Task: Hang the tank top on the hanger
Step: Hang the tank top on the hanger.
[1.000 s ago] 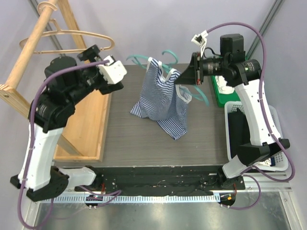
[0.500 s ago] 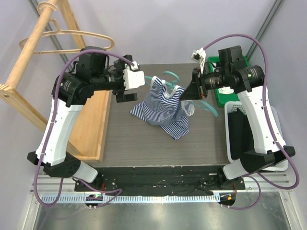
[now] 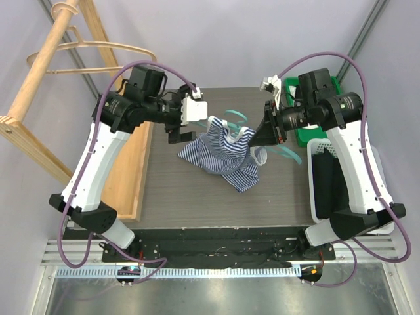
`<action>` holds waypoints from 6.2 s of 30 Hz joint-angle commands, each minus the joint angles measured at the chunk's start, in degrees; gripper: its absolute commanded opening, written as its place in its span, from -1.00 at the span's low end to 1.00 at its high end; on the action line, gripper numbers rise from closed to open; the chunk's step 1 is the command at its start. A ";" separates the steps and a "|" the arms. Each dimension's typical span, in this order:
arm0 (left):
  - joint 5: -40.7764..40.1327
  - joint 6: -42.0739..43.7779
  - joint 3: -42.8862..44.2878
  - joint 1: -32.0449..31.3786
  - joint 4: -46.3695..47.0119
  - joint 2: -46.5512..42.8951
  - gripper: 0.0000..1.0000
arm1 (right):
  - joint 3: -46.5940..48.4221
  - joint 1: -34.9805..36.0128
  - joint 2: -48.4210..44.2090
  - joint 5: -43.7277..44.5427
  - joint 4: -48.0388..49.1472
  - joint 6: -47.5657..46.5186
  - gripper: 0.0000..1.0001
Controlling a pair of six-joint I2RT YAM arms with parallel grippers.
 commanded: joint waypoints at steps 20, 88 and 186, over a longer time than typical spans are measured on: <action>10.57 -5.10 4.59 -4.70 0.07 4.70 0.59 | 1.32 2.14 -0.49 -2.78 -0.20 -2.83 -0.98; 4.86 -7.74 4.33 -3.30 1.21 0.14 -1.00 | -31.02 3.02 -27.91 32.03 21.94 -16.37 0.06; 3.02 -8.88 2.04 -3.38 3.85 -4.79 -0.32 | -24.34 -5.07 -22.81 -0.14 24.41 -5.04 -0.98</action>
